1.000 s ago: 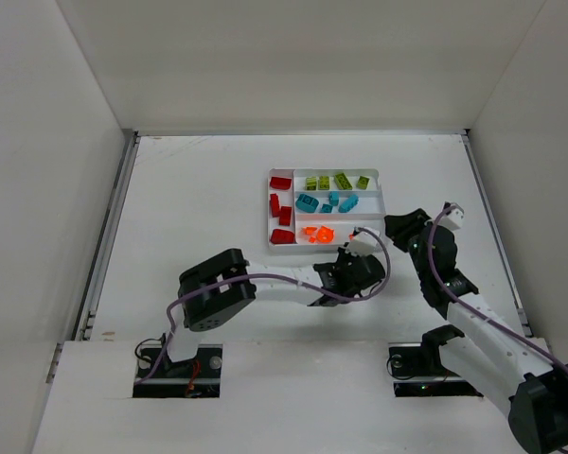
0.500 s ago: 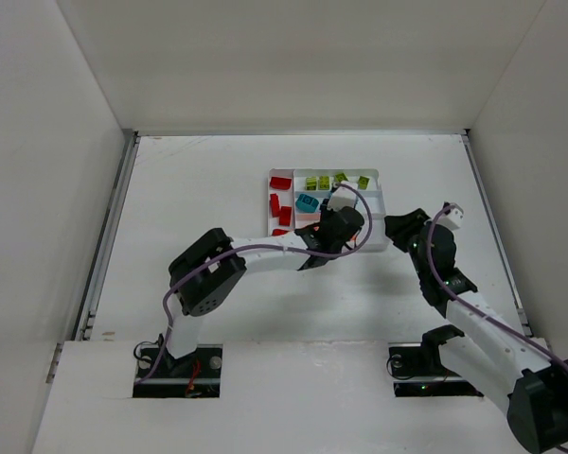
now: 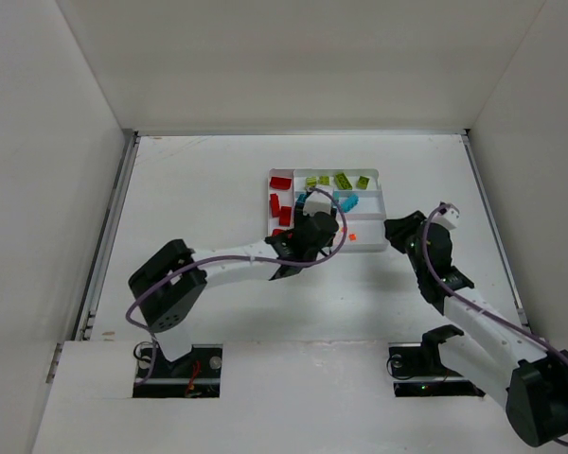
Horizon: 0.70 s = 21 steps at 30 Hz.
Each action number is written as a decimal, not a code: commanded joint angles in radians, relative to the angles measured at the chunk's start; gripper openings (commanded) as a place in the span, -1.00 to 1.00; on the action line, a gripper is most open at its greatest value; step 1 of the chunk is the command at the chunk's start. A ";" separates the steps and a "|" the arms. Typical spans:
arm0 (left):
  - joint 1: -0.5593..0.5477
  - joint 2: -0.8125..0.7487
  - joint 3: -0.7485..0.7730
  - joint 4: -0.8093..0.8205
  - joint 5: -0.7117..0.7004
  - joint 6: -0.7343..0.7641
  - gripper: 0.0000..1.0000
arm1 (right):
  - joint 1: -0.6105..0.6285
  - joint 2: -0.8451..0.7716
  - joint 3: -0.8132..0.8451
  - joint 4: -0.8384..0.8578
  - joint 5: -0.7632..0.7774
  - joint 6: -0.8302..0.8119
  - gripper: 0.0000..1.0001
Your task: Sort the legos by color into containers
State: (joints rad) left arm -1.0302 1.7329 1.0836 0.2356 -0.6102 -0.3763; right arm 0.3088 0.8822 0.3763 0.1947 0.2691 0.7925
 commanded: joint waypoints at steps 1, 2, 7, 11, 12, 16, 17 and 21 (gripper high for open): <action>0.044 -0.163 -0.100 0.001 -0.026 -0.070 -0.08 | 0.000 0.003 0.006 0.060 0.008 0.001 -0.39; 0.060 -0.205 -0.137 -0.007 -0.026 -0.091 -0.08 | 0.000 0.000 0.007 0.058 0.012 -0.002 -0.41; 0.150 -0.441 -0.326 -0.062 -0.017 -0.182 0.02 | 0.006 -0.026 0.003 0.054 0.054 -0.016 -0.31; 0.233 -0.634 -0.444 -0.172 -0.005 -0.249 0.11 | 0.014 -0.090 -0.004 0.034 0.085 -0.033 -0.08; 0.253 -0.682 -0.470 -0.202 0.001 -0.265 0.12 | 0.014 -0.123 -0.010 0.022 0.099 -0.035 -0.01; 0.333 -0.896 -0.574 -0.318 0.047 -0.315 0.15 | -0.001 -0.314 -0.056 -0.075 0.188 -0.035 0.29; 0.353 -0.955 -0.599 -0.347 0.058 -0.322 0.17 | -0.007 -0.360 -0.063 -0.102 0.205 -0.038 0.35; 0.425 -1.153 -0.656 -0.473 0.081 -0.357 0.21 | -0.015 -0.479 -0.088 -0.190 0.236 -0.027 0.47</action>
State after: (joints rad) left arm -0.6399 0.6659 0.4511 -0.1207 -0.5575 -0.6815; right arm 0.3008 0.4454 0.3069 0.0822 0.4416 0.7670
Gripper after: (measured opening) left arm 0.602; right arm 0.725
